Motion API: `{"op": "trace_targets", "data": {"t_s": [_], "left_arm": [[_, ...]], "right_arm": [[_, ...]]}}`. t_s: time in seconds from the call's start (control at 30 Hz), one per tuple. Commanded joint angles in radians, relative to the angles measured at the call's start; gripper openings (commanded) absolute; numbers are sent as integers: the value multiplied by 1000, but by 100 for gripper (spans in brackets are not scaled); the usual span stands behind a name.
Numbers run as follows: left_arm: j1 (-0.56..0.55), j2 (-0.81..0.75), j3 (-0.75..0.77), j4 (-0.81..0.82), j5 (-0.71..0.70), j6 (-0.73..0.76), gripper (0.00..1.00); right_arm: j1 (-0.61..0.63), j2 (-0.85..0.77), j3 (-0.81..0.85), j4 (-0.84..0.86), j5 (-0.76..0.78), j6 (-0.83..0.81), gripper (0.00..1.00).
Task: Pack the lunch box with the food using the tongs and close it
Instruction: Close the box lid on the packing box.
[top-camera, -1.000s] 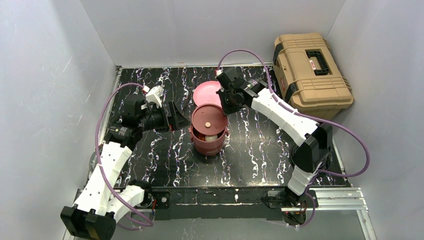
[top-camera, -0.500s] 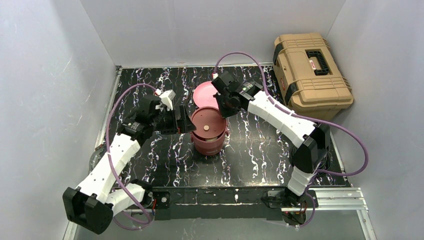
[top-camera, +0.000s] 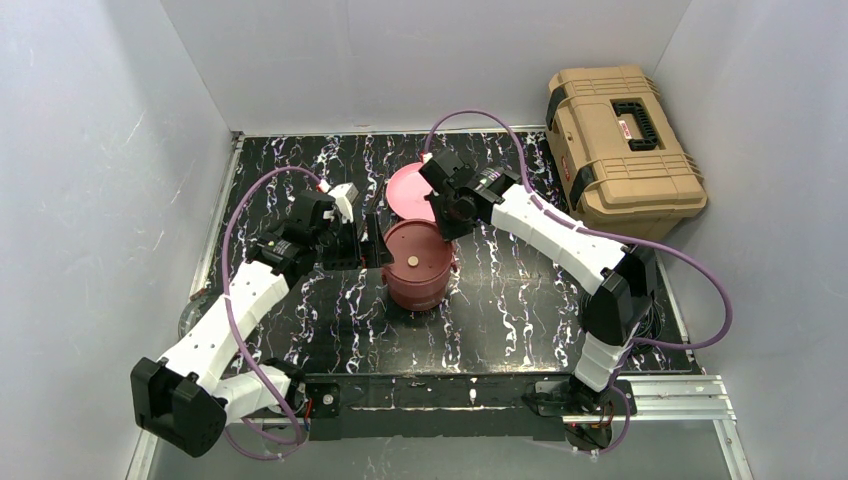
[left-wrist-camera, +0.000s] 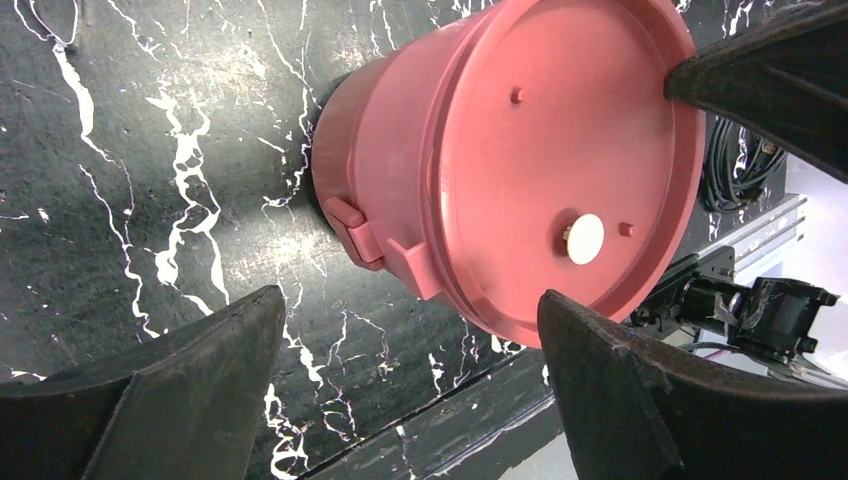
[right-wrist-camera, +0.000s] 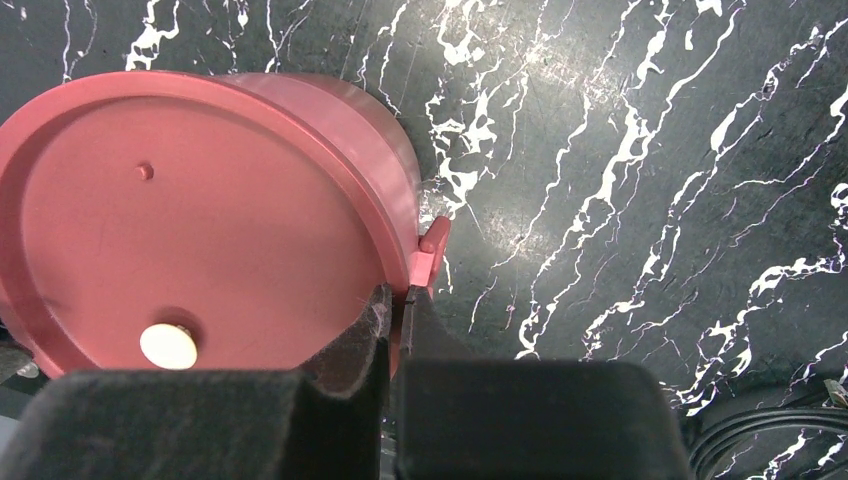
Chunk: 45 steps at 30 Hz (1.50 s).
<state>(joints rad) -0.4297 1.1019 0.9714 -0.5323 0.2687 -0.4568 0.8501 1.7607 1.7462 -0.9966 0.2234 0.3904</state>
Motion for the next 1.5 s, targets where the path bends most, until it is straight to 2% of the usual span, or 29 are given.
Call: {"op": "trace_targets", "data": {"t_s": [0.0, 0.1, 0.3, 0.4, 0.73, 1.23, 1.47], "left_arm": [[-9, 10, 27, -23, -31, 13, 94], [-10, 37, 39, -36, -40, 16, 87], [-20, 58, 40, -35, -54, 15, 84], [-21, 68, 35, -33, -61, 19, 78], [-25, 87, -7, -29, -82, 26, 66], [-24, 156, -92, 32, -95, 23, 43], [-26, 166, -111, 6, -151, 30, 38]], "right_arm": [[8, -19, -24, -14, 16, 14, 1], [10, -21, -34, -14, 16, 13, 1], [10, -19, -47, -6, 15, 11, 1], [11, -13, -52, 2, 12, 12, 1], [12, -24, -67, 26, 1, 19, 20], [20, -47, -150, 69, -8, 30, 27], [23, -68, -132, 70, 13, 31, 30]]}}
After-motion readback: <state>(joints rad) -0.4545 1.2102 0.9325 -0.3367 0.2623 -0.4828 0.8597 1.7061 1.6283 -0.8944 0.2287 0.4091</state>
